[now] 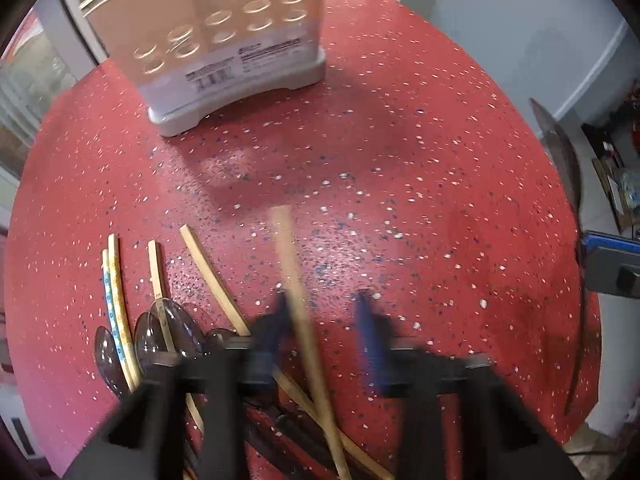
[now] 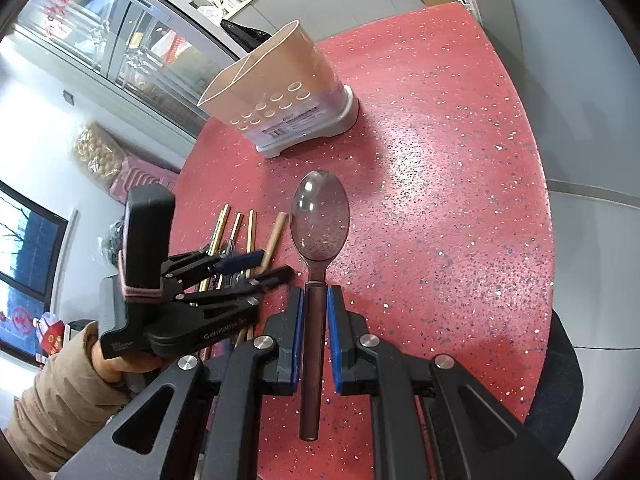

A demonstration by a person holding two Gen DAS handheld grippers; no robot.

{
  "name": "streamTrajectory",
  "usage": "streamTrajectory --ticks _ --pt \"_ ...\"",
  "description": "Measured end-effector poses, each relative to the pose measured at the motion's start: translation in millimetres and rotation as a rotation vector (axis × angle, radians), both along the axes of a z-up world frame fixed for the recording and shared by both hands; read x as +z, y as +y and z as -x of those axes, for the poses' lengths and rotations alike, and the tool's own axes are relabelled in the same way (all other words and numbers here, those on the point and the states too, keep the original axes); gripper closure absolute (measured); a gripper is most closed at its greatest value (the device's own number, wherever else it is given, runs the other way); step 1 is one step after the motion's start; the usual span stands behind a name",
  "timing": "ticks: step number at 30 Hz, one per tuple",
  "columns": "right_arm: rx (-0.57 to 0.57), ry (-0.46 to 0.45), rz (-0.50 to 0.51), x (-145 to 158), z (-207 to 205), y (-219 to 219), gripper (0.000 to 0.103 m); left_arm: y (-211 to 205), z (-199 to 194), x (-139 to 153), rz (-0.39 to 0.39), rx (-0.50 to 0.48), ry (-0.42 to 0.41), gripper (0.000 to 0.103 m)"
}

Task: Organize utensils
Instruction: 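Open the left gripper and grasp a single wooden chopstick instead, then carry the chopstick and spoon to the beige holder and drop both in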

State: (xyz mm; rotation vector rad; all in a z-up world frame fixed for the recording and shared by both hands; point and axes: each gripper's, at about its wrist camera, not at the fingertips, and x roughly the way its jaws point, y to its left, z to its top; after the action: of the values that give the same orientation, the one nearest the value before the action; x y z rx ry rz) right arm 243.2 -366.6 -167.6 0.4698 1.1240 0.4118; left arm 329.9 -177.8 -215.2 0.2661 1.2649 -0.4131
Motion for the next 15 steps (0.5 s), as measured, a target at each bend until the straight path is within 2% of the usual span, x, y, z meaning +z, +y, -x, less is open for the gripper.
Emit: streamTrajectory --ticks 3,5,9,15 --pt "-0.005 0.005 0.001 0 0 -1 0.091 -11 -1 -2 -0.031 -0.016 0.002 0.071" --pt "-0.007 0.004 0.004 1 0 -1 0.090 -9 2 -5 -0.025 -0.015 -0.008 0.071" --pt "-0.003 -0.007 0.006 5 0 0 0.090 3 10 12 0.102 0.035 -0.035 0.071" --pt "-0.007 -0.047 0.021 16 -3 5 0.090 28 19 48 0.241 0.115 -0.141 0.071"
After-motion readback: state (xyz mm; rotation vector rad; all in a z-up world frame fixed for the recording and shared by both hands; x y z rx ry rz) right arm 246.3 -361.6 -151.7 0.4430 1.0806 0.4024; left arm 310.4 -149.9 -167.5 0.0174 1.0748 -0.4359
